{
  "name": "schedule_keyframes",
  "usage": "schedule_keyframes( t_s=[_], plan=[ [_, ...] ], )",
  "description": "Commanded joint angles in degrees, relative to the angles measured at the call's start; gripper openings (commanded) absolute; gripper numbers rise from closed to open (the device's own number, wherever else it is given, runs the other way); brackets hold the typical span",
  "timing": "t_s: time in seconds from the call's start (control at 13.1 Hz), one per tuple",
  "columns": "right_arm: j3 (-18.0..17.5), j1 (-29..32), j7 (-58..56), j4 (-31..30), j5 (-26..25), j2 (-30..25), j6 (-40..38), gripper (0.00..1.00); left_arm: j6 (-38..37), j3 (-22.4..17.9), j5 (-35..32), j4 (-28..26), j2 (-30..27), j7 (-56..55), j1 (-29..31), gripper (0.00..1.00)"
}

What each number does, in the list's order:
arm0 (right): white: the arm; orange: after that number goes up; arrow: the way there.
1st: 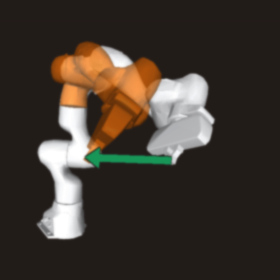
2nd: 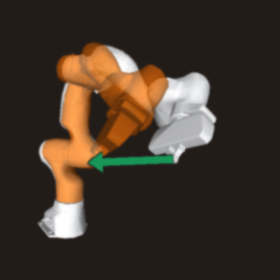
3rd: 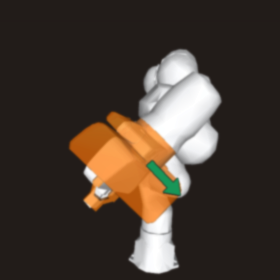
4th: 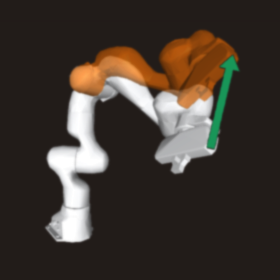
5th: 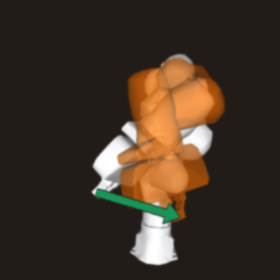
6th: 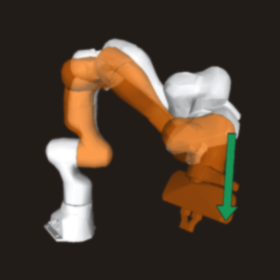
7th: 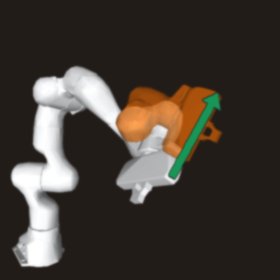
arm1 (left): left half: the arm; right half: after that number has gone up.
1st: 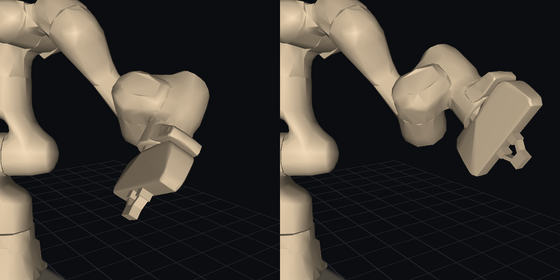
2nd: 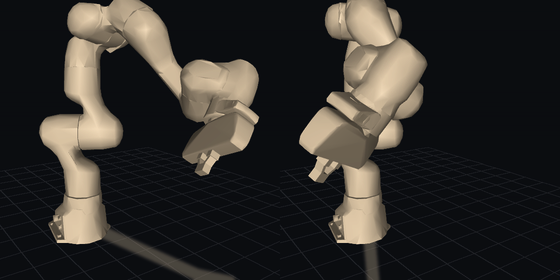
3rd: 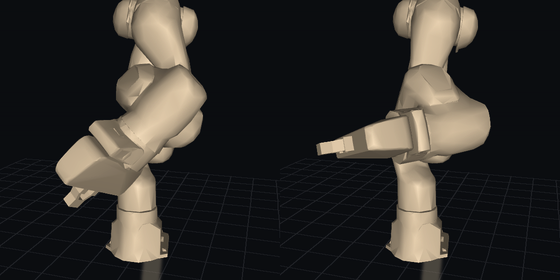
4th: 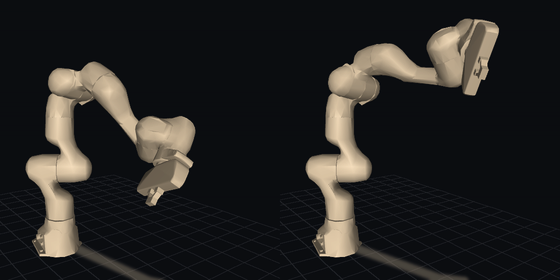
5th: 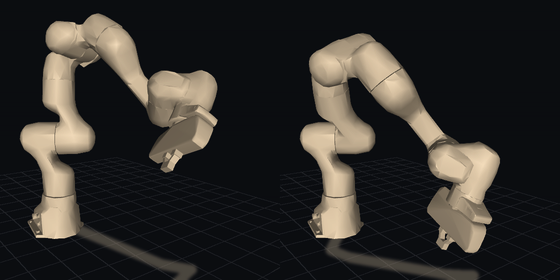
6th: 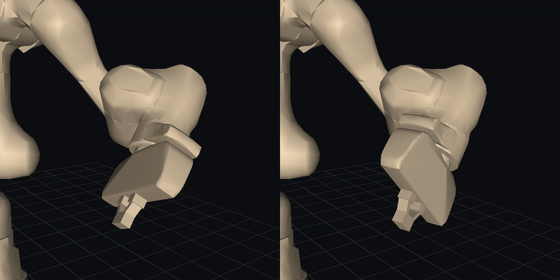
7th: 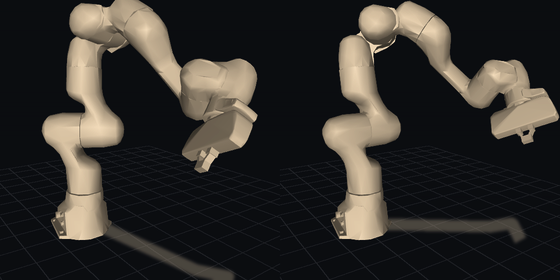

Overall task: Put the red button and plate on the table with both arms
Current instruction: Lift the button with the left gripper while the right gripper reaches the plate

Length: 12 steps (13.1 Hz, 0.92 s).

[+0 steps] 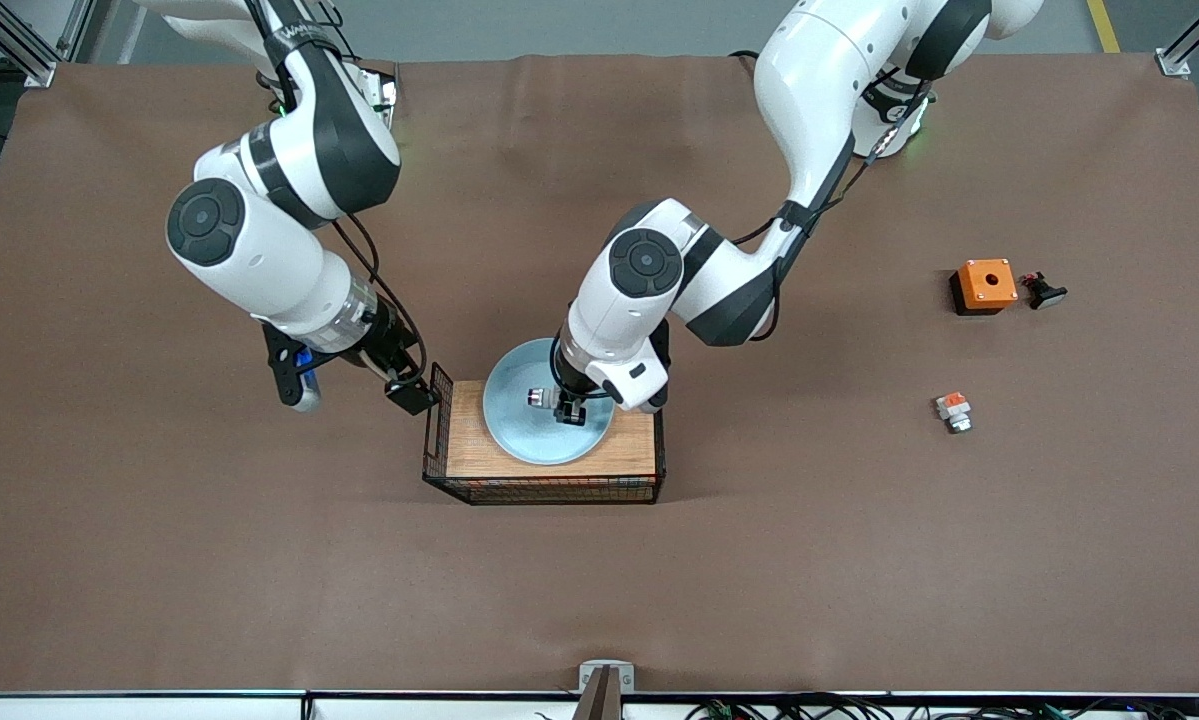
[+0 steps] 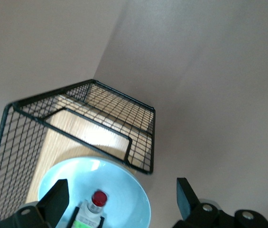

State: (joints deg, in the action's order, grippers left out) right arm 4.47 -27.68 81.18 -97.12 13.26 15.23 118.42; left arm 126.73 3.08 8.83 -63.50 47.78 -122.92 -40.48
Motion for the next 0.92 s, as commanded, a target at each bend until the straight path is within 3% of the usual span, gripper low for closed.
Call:
schedule_keyframes(
  t_s=[0.0,0.23,0.46,0.84],
  plan=[
    [0.5,-1.0,0.6,-3.0,-2.1,-5.9,-3.0,1.0,0.0,-1.3,0.1,1.9,1.1,1.8,-0.9,0.0],
    [0.3,-2.4,0.6,-2.9,-2.2,-7.3,-6.0,1.0,-3.7,-1.2,0.1,2.6,-1.0,1.9,-0.7,0.0],
    [0.3,-3.9,5.4,-3.1,-2.3,-7.3,-5.8,1.0,-12.3,-1.2,0.3,2.7,-7.0,7.0,1.4,0.0],
    [0.3,-7.6,28.7,-3.0,-5.0,-6.4,-2.7,1.0,-31.9,-1.1,3.7,1.3,-19.3,37.8,11.5,0.0]
  ],
)
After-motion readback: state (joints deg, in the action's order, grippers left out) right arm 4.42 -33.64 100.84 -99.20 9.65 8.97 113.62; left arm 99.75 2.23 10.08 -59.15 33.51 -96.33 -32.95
